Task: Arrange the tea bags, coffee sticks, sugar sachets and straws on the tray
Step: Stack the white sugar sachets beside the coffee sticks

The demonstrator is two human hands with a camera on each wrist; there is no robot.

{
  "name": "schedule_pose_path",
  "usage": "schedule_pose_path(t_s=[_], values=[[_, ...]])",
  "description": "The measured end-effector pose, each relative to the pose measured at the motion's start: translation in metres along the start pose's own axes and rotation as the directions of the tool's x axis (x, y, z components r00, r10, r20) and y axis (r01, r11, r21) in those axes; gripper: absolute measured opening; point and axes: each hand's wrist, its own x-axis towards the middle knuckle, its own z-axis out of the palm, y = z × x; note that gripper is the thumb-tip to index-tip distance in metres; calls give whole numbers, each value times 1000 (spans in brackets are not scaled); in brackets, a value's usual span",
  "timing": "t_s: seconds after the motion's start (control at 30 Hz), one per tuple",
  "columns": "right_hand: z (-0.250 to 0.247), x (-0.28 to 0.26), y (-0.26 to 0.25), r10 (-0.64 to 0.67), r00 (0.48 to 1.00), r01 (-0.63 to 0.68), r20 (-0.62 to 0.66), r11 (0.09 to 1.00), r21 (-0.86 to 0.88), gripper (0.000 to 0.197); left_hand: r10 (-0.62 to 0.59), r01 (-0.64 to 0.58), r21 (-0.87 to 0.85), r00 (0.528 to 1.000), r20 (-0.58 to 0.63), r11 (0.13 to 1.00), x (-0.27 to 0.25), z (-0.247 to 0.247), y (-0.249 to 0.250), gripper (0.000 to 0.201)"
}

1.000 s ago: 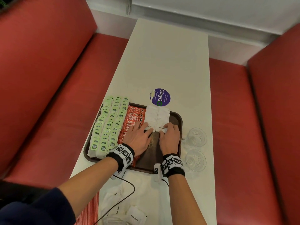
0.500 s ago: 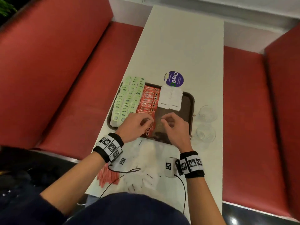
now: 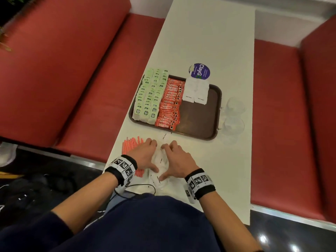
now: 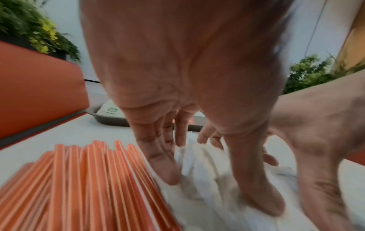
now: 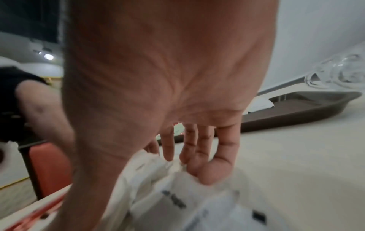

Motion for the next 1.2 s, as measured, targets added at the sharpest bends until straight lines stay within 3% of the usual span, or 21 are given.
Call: schedule_pose_path(t_s=[0.2,0.4,0.6,0.7,0.77,0.87,1.03,1.1,1.2], values=[[-9,4,21,44,997,-36,-66,992,119,96,61,-72,-101,993,-104,992,15,-7,24,74],[-27,5,45,89,964,1,-250,941,338,58,68,-192,-327,932,-355,925,29,-16,39,31],[-27,-17,48,172,896,112,-410,805,583,31,44,-262,-420,886,-462,869,26,-18,38,24],[-30,-26,44,214,880,146,-423,727,670,21,81,-296,-366,862,-500,882,27,-19,32,22],[-33,-31,41,238,873,180,-425,654,735,16,82,-336,-411,848,-524,847,26,-20,32,18],[-36,-33,39,282,855,206,-435,586,784,10,133,-437,-491,832,-538,754,29,-21,34,23],[-37,-30,34,344,847,201,-405,498,843,17,114,-371,-733,919,-376,571,25,-24,44,27],[-37,-27,31,372,833,185,-410,510,840,18,70,-284,-858,957,-282,428,24,-27,51,29],[-40,-23,30,450,792,152,-412,509,847,21,49,-109,-986,993,-104,127,23,-37,63,37]])
